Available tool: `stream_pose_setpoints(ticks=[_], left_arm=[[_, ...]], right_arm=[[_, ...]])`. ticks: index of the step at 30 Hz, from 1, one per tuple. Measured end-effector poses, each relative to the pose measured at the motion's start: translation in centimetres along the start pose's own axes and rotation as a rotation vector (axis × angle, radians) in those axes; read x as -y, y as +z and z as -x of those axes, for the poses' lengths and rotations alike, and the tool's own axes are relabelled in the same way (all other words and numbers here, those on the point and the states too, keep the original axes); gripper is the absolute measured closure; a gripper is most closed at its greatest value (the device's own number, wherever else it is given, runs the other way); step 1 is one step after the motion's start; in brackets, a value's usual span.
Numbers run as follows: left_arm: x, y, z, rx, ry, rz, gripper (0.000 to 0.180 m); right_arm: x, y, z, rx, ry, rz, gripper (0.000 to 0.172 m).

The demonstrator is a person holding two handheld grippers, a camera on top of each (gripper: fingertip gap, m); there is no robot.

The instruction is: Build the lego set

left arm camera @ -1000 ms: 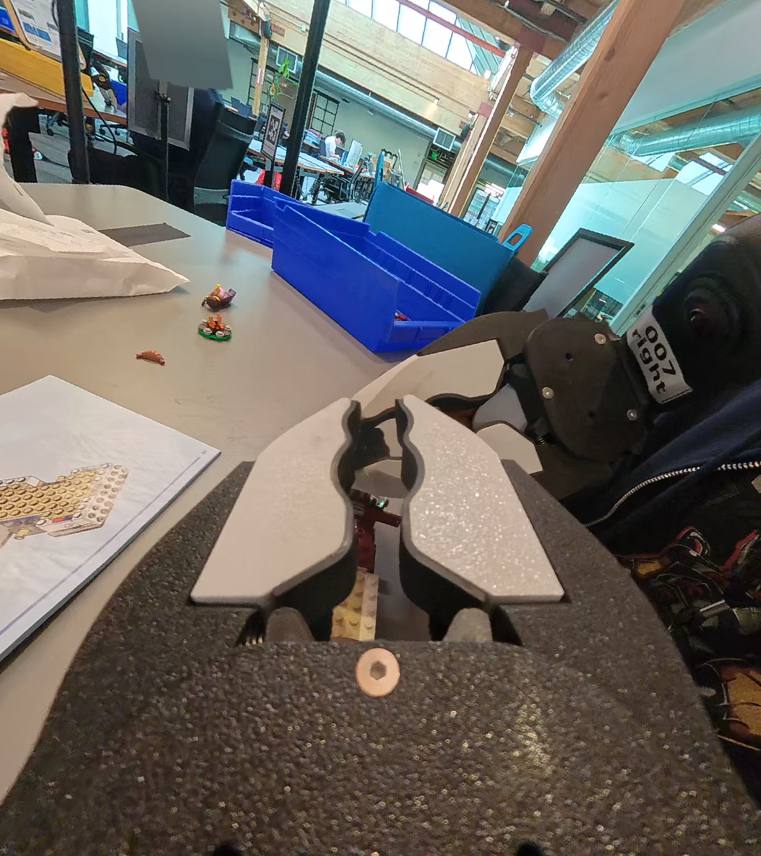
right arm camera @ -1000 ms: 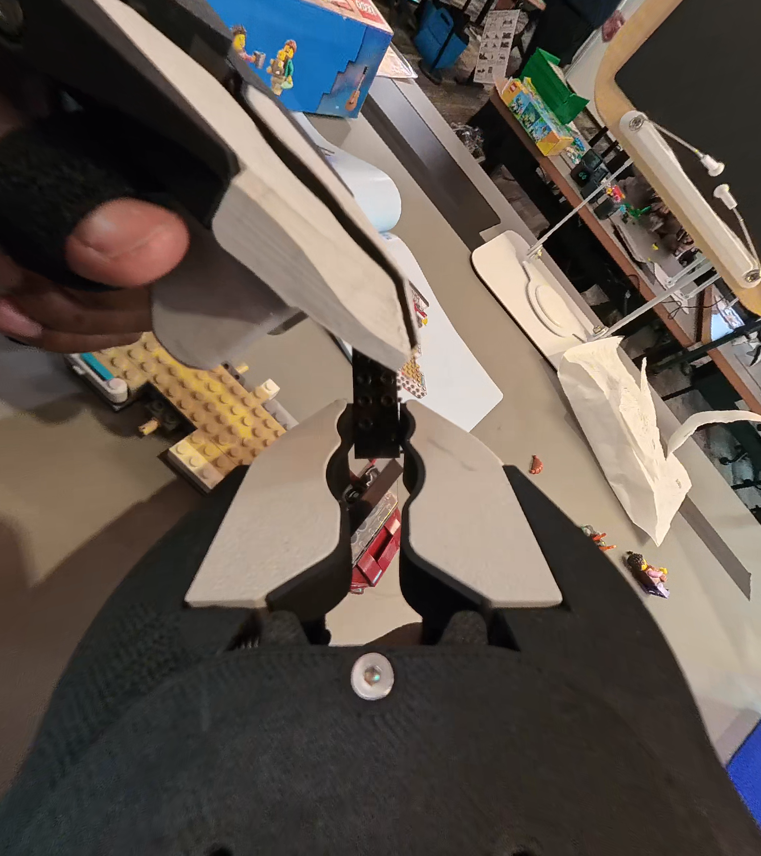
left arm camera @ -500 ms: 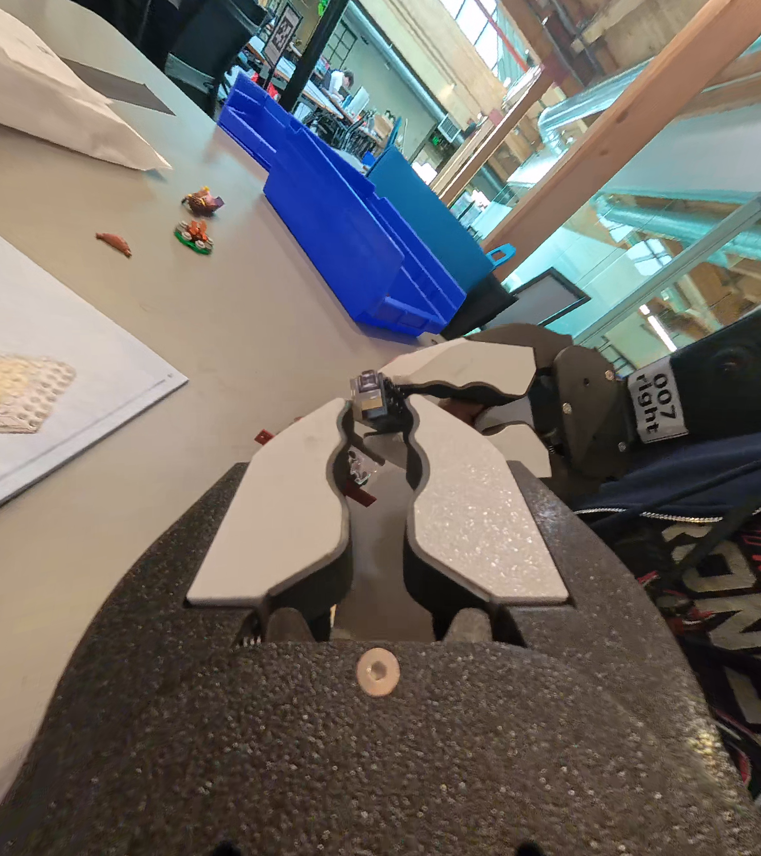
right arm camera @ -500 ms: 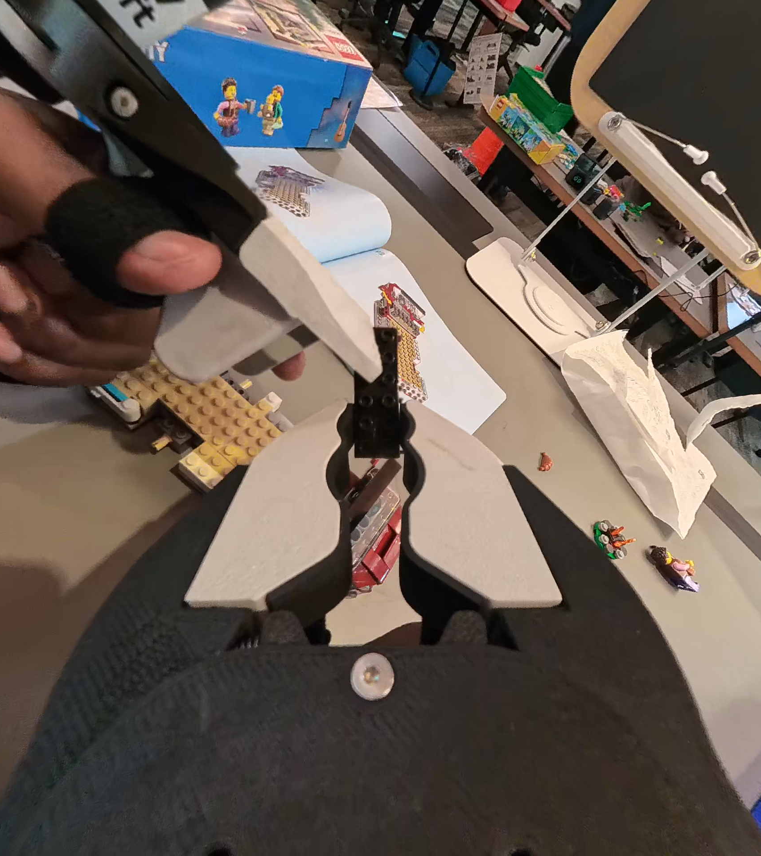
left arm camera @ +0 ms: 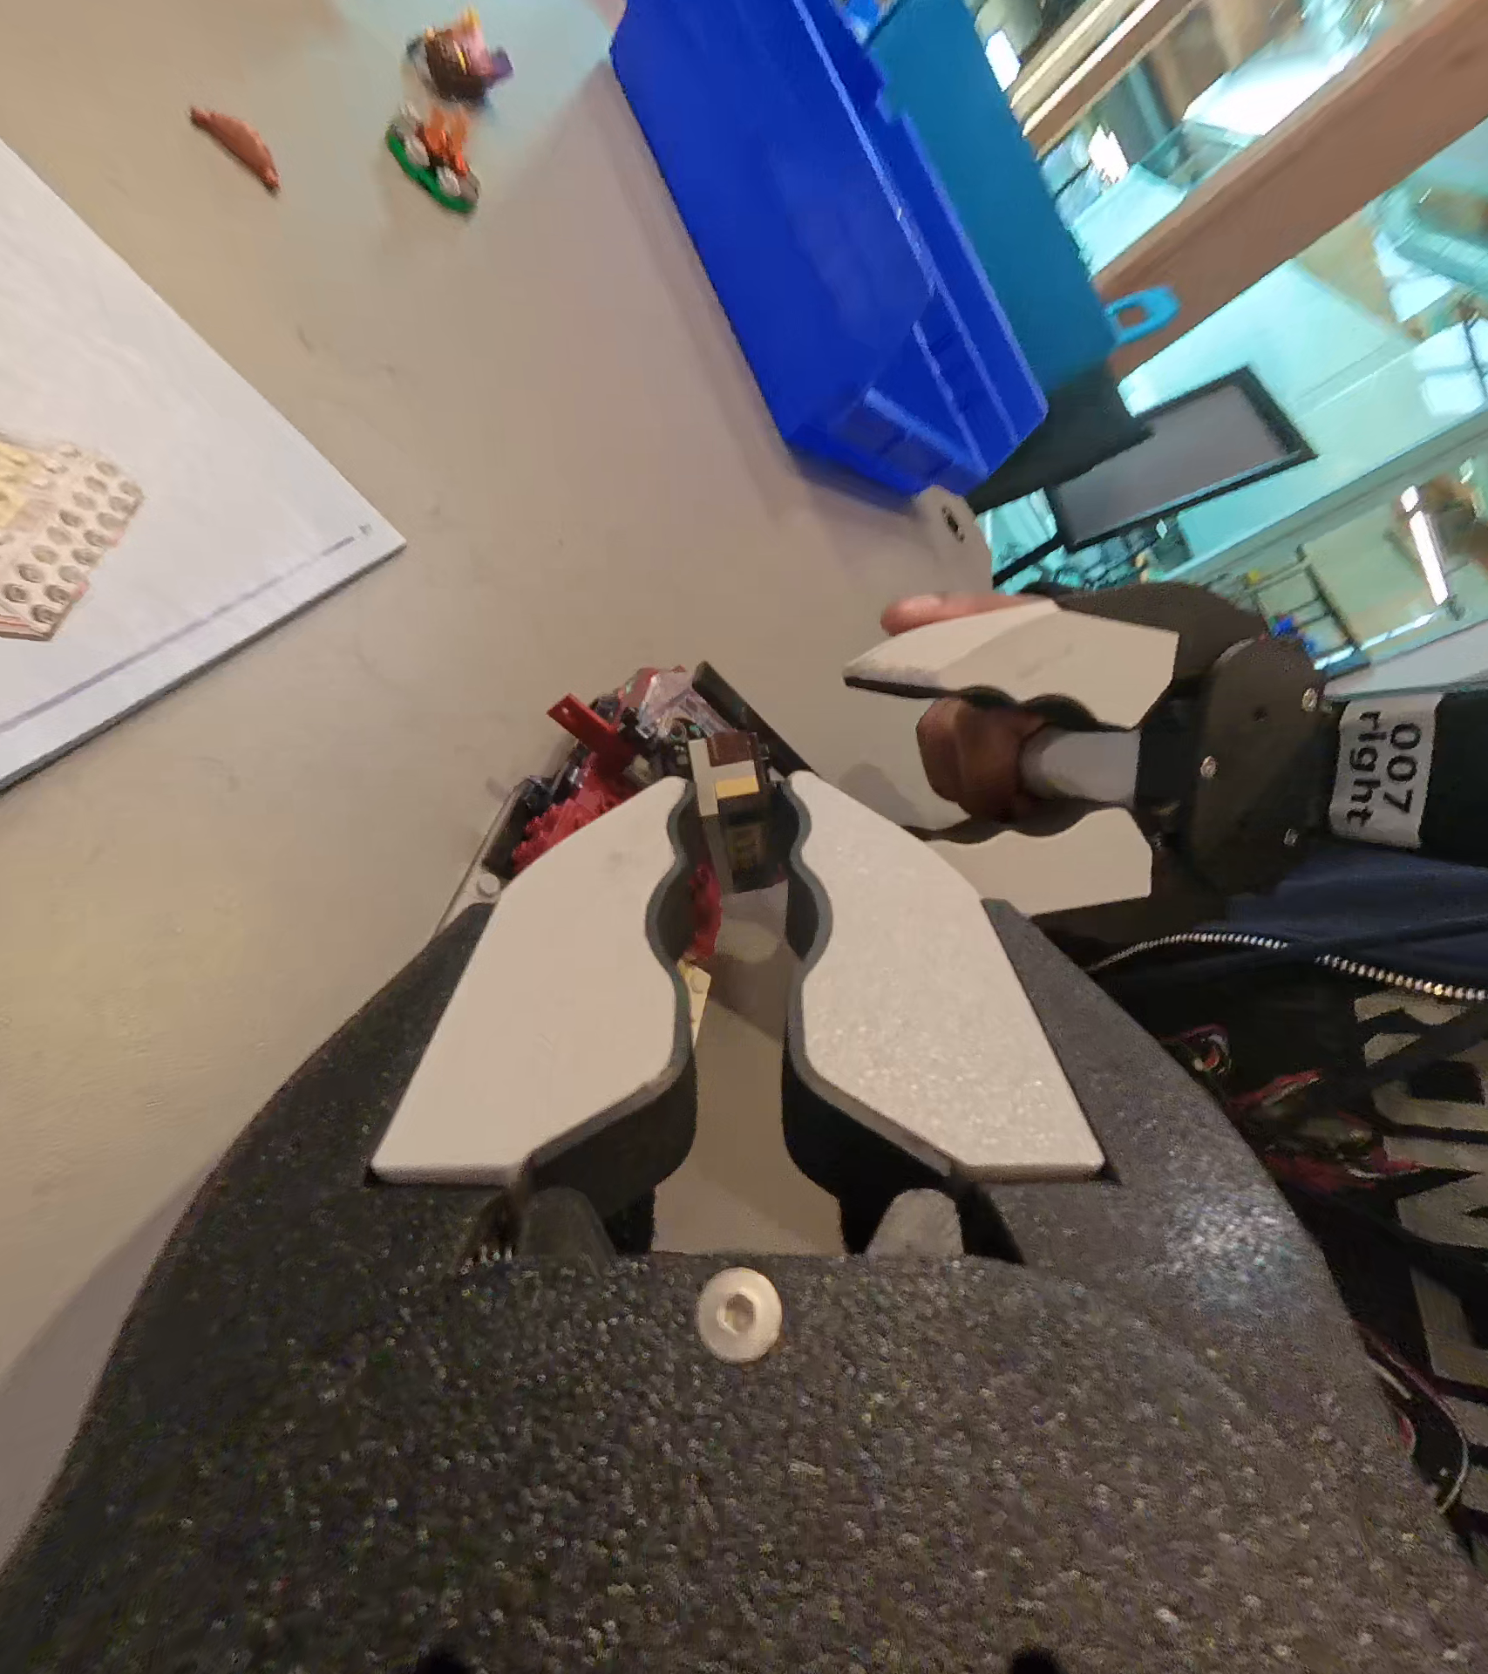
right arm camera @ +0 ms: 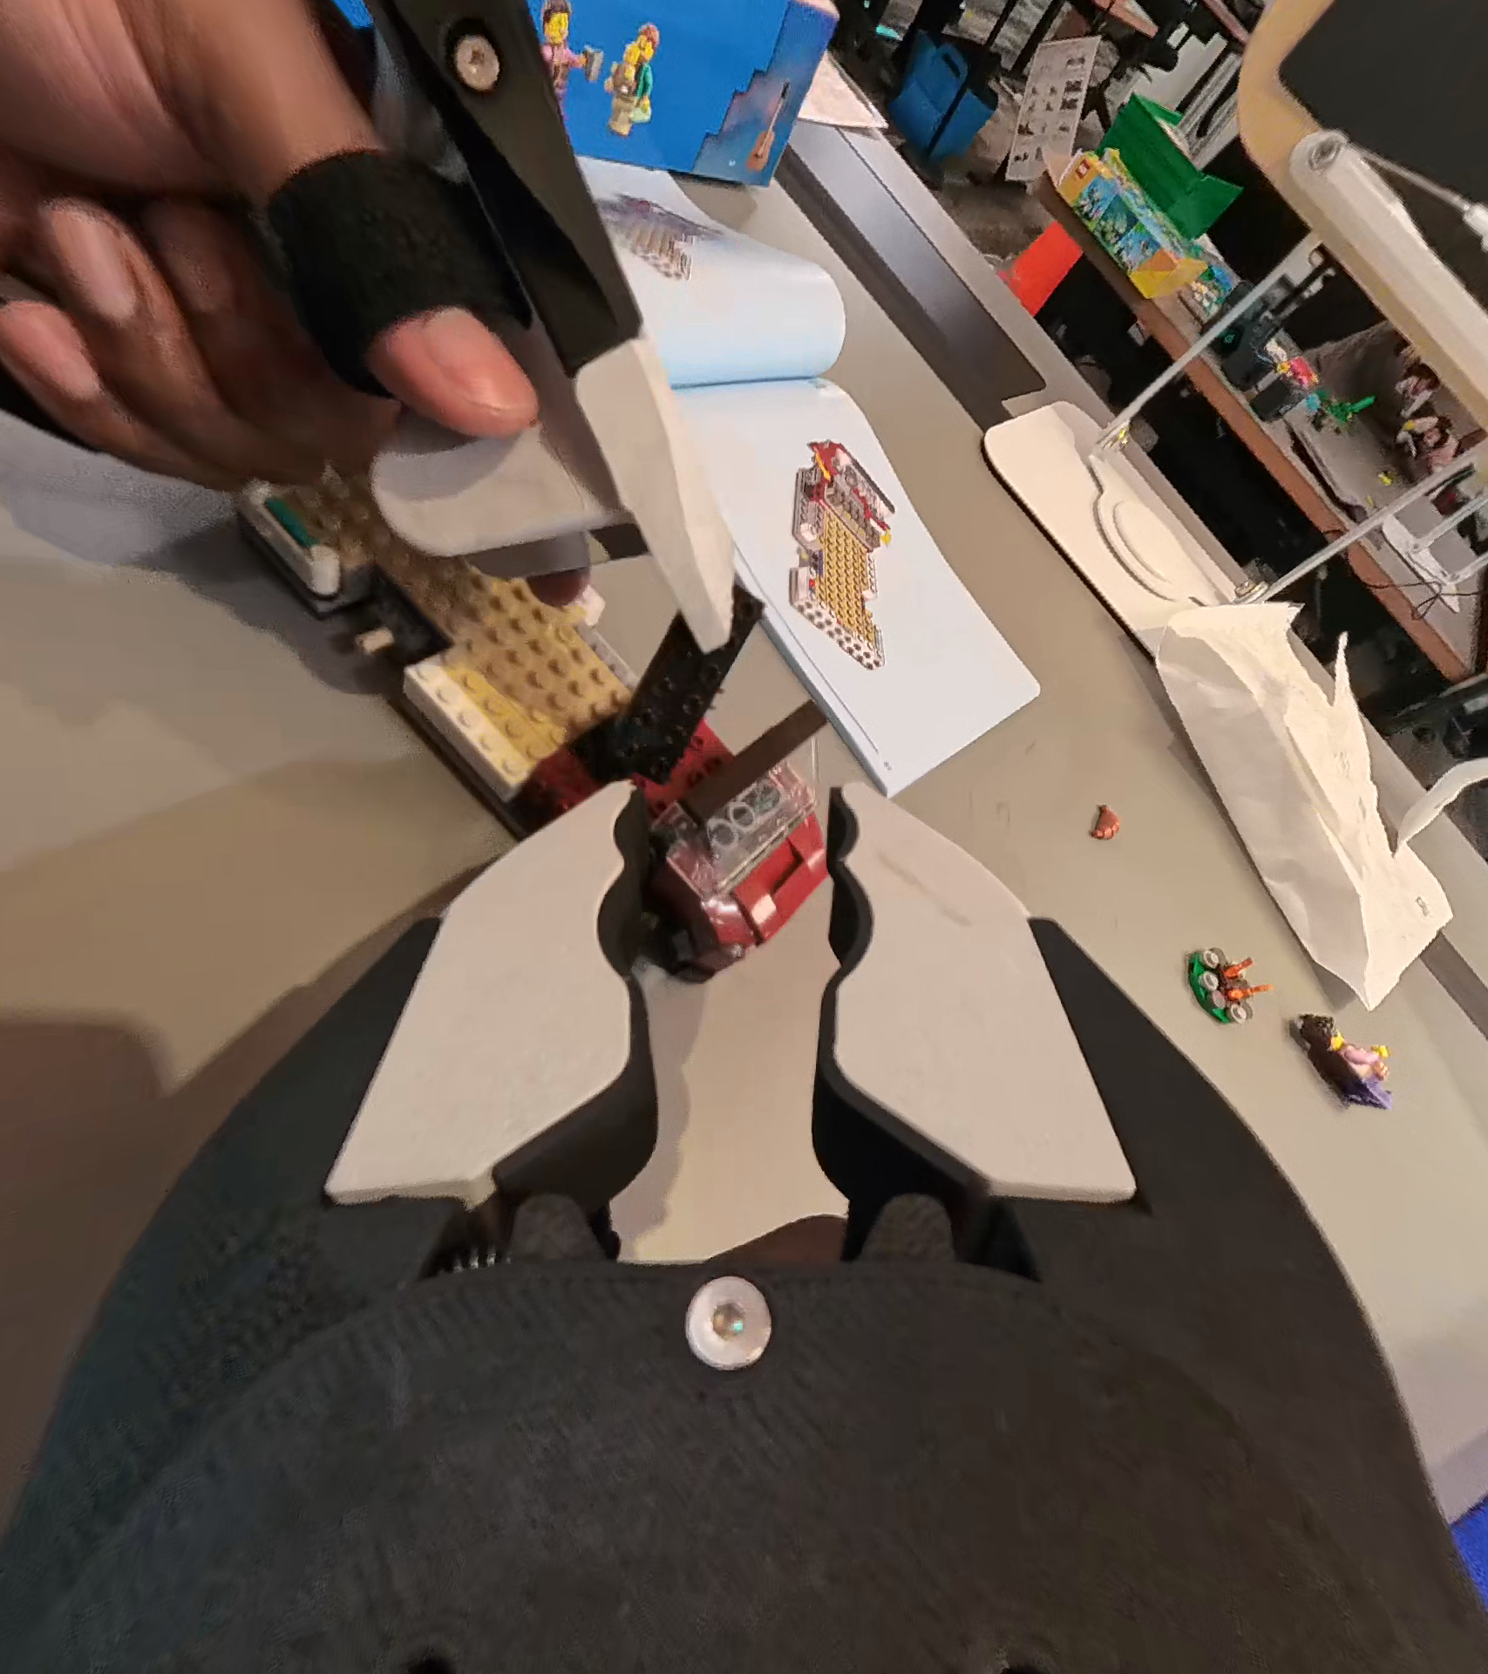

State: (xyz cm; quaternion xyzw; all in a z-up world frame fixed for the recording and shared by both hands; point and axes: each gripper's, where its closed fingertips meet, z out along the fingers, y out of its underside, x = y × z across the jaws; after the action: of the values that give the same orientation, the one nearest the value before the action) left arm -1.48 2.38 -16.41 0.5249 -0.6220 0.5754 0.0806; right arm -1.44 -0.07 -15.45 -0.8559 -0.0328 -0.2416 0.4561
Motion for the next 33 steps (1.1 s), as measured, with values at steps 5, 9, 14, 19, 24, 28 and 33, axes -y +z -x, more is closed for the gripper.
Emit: stream_pose_setpoints(ticks=[5, 9, 14, 19, 24, 28, 33], left_arm=[[-1.3, 1.2, -0.3, 0.016, 0.026, 0.117, 0.165], [-1.0, 1.5, 0.1, 0.032, 0.02, 0.122, 0.164], [-1.0, 1.6, 1.3, 0.137, 0.061, 0.139, 0.16], [-0.8, 1.5, 1.9, 0.225, 0.132, 0.131, 0.156], [-0.7, 1.4, 2.6, 0.287, 0.172, 0.126, 0.157], [0.0, 0.6, 2.3, 0.295, 0.195, 0.09, 0.156], [0.6, -1.9, 1.5, 0.295, 0.266, 0.029, 0.148]], right_arm=[[-0.8, -0.3, -0.1, 0.024, 0.013, -0.008, 0.132], [-0.8, -0.3, -0.1, 0.034, 0.011, -0.022, 0.132], [-1.4, -0.3, -0.1, 0.045, 0.012, -0.02, 0.132], [-1.9, -0.1, -0.2, 0.046, 0.02, -0.021, 0.133], [-1.9, 0.0, 0.1, 0.046, 0.02, -0.022, 0.133], [-1.7, -0.2, 0.2, 0.049, 0.017, -0.032, 0.133], [-1.4, -0.3, 0.5, 0.058, 0.011, -0.046, 0.133]])
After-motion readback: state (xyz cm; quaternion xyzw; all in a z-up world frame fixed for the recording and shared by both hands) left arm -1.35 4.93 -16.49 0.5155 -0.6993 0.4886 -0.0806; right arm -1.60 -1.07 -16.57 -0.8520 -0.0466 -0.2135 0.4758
